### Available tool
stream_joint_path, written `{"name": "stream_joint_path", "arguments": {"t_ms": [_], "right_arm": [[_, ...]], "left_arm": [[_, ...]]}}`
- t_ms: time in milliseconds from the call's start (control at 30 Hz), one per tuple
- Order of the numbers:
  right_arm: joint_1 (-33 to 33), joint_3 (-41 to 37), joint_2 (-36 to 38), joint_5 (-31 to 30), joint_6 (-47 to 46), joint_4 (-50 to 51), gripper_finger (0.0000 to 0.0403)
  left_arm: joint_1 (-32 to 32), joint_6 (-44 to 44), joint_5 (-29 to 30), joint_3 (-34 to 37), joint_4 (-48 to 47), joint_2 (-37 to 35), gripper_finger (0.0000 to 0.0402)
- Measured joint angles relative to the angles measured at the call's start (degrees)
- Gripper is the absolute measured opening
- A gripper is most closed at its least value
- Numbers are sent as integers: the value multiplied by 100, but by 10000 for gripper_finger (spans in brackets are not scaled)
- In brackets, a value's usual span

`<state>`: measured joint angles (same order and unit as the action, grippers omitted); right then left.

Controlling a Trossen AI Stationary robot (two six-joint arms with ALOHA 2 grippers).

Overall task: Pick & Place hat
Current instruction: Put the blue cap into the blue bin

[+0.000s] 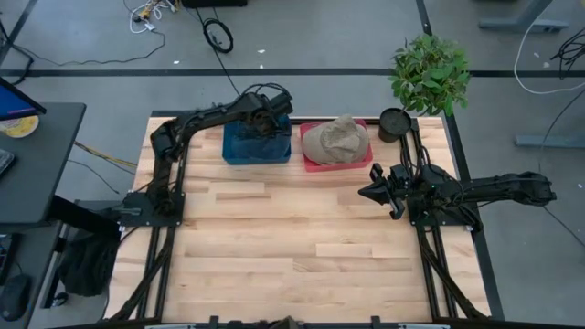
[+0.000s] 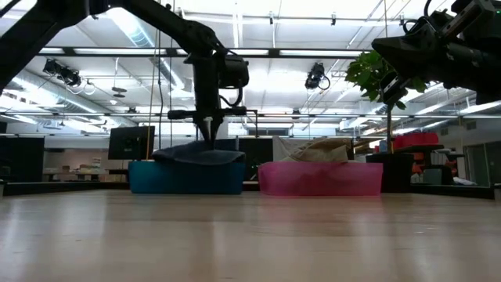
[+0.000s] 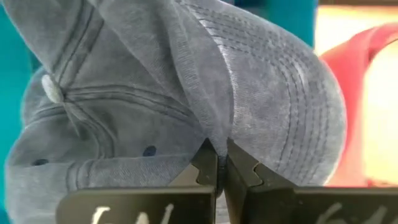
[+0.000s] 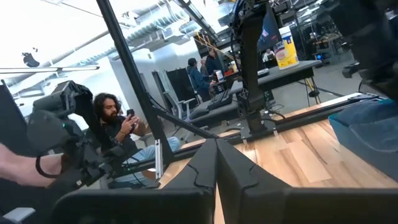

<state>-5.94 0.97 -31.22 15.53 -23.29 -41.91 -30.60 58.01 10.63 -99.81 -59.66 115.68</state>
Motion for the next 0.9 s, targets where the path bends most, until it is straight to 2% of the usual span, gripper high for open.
{"name": "stream_joint_path", "arguments": {"t_ms": [200,433,633,900], "right_arm": [[-2,0,0,-2,0,0,11],[0,0,0,0,0,0,11],[0,0,0,-2,0,0,11],[-2,0,0,-2,0,0,11]], "left_arm": [[-214,47,-89,0,530,-34,6],[-339,20,52,2,266,-39,7],[-319,30,-210,2,248,-39,7],[-207,80,-153,0,154,58,7]]}}
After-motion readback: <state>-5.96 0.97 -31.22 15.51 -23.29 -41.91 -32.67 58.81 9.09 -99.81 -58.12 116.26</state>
